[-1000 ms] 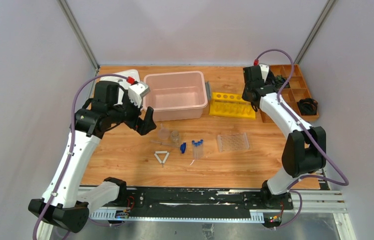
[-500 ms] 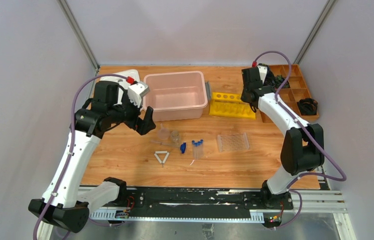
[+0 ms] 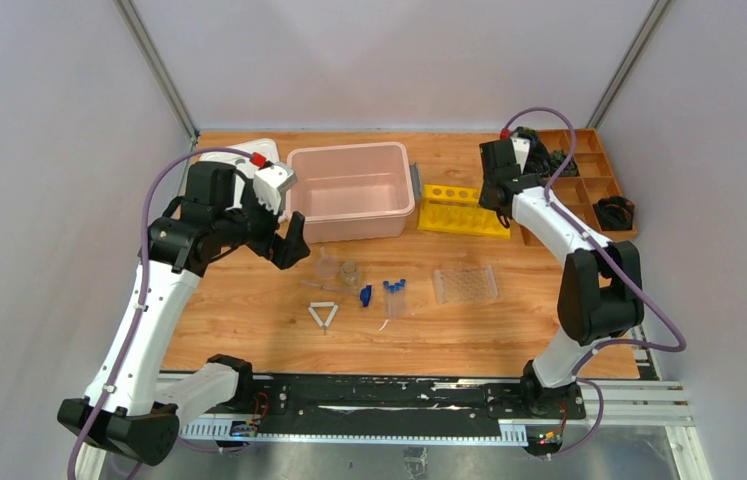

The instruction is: Organize the chemistry lab equipment

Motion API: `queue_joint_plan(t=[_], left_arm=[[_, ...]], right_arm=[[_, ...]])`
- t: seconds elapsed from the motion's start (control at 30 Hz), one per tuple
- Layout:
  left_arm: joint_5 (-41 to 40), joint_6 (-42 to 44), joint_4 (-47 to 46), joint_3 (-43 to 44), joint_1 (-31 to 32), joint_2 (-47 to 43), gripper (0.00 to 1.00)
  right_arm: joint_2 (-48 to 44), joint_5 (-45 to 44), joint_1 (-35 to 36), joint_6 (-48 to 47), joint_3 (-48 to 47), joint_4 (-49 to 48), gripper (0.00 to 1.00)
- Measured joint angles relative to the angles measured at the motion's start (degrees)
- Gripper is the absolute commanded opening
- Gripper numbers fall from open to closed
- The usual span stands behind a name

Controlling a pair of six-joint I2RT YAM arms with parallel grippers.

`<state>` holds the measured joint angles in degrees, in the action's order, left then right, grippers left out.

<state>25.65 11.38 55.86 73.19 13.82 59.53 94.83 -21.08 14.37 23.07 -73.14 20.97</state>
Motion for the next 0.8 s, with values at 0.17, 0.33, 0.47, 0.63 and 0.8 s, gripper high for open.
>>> queue_joint_plan(t=[0.17,0.33,0.47,0.63,0.8], left_arm=[[0.00,0.04,0.00,0.04,-0.26,0.00,1.00],[0.09,0.04,0.02,0.66,-0.26,0.00,1.00],[0.22,0.04,0.00,1.16,-0.26,0.00,1.00],[0.48,0.04,0.00,1.18,-0.28,0.17,1.00],[0.87,0.02,0.00,1.18,-0.52,0.61,1.00]], right_arm=[[0.28,0.20,0.00,0.24,1.18,-0.48,0.00],[0.28,0.68,0.00,0.50,2.16,-0.72,0.00],[0.28,1.60,-0.02,0.98,2.86,-0.90,0.00],[-0.48,1.53,-0.02,1.07,3.04,-0.87,0.00],[-3.15,1.42,-0.70,1.03,2.34,-0.85,0.00]])
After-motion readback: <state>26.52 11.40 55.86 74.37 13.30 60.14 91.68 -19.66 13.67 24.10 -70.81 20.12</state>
